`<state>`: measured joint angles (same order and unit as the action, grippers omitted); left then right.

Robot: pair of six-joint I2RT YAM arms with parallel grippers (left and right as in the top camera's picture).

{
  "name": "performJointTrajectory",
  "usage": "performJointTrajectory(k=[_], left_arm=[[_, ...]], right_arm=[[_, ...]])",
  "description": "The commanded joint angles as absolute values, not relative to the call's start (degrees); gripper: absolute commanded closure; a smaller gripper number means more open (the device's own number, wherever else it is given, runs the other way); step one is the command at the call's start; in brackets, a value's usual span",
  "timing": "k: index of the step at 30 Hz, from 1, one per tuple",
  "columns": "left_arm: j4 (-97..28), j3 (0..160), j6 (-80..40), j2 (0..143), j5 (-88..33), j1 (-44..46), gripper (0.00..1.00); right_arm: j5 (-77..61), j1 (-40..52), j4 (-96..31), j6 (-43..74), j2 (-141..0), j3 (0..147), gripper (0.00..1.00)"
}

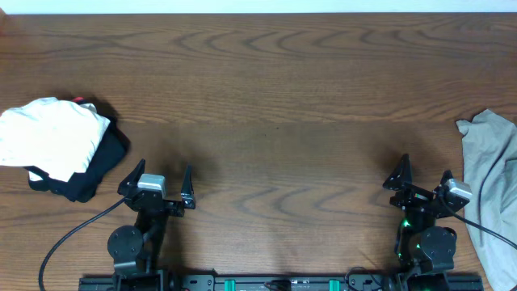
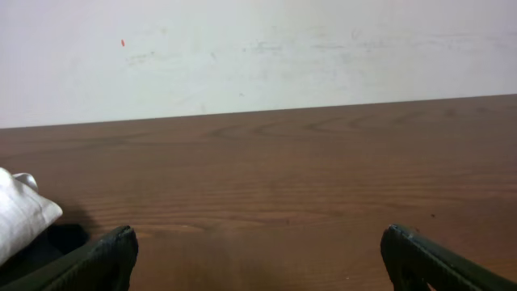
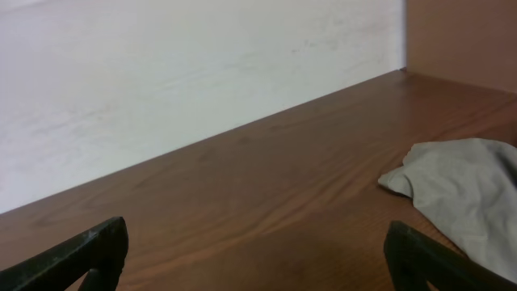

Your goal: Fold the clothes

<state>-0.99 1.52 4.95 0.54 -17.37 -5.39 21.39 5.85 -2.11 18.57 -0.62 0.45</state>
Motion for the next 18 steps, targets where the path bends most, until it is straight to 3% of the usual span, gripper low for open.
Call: performJointTrajectory(k=[1, 10, 18], left_arm=[[-2.46, 0.23, 5.34, 0.23, -17.1, -5.06, 0.02], [-2.48, 0.23, 4.8, 0.38, -17.32, -5.06, 0.02], [-2.48, 0.3, -9.17, 0.71, -18.57, -5.06, 0.02]], right_arm=[[21.1, 5.43, -2.39, 17.74, -0.27, 0.3, 0.01], [18.13, 5.43, -2.35, 17.74, -0.3, 0.32, 0.01], [9.82, 5.43, -3.75, 17.74, -0.38, 0.64, 0.01]])
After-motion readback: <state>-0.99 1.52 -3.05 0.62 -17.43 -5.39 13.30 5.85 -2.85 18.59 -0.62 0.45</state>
